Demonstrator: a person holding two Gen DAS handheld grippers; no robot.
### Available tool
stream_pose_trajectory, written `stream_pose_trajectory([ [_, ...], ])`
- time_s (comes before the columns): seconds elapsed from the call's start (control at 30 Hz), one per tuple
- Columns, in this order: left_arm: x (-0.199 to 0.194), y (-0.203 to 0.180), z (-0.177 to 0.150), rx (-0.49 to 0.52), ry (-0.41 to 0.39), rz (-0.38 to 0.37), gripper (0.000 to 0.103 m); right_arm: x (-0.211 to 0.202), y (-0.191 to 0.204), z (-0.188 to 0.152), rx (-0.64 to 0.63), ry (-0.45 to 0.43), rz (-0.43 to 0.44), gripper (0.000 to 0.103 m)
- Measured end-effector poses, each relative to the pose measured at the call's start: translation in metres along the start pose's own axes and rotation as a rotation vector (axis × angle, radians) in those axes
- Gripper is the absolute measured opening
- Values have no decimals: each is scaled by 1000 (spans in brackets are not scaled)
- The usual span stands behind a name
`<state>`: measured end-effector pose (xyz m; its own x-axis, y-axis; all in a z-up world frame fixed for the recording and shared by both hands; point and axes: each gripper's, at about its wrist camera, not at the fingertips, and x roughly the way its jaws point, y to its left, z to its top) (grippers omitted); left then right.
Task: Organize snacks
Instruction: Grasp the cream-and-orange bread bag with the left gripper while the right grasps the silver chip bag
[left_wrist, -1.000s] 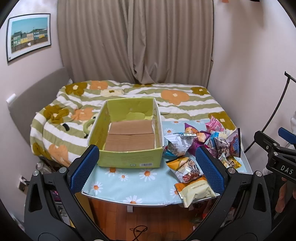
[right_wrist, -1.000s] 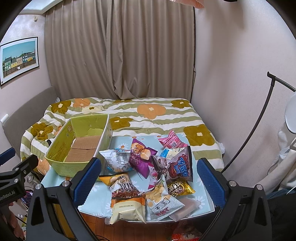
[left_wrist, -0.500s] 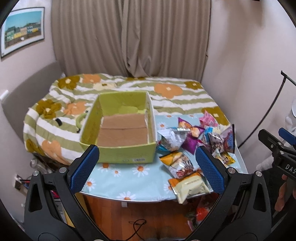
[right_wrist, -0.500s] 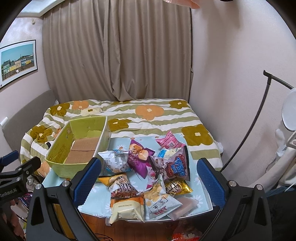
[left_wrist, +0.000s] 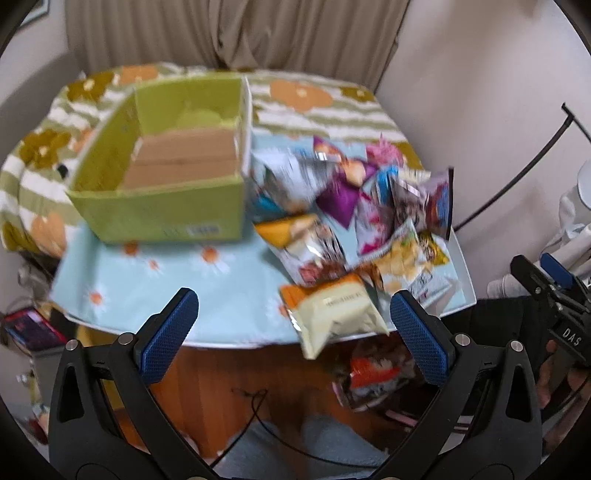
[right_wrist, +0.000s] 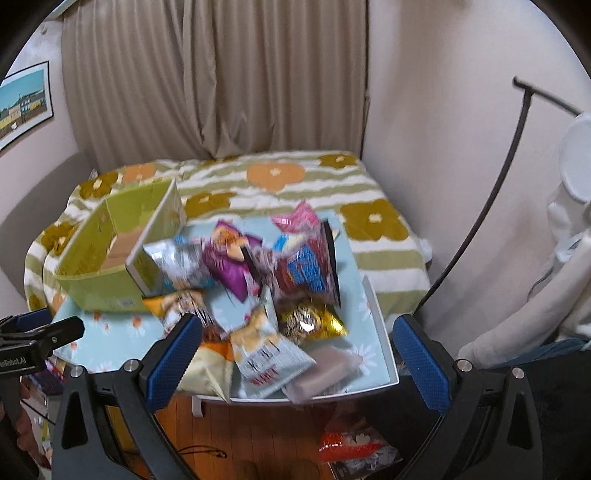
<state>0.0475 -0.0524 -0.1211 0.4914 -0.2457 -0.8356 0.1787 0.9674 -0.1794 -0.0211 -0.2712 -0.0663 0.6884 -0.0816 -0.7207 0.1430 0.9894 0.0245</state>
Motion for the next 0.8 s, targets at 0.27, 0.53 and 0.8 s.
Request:
stream_pose_trajectory([
  [0.27,73,-27,-21,-131,123,-29,103,54,-21,-22,-96,107,162,103],
  [0.53,127,-42,-25,-201,178,-1,103,102,-19,-35,-229,175,285,100],
  [0.8,170,-47,-28,-230,216,37,103,133,-15,-36,-324,210,392,98],
])
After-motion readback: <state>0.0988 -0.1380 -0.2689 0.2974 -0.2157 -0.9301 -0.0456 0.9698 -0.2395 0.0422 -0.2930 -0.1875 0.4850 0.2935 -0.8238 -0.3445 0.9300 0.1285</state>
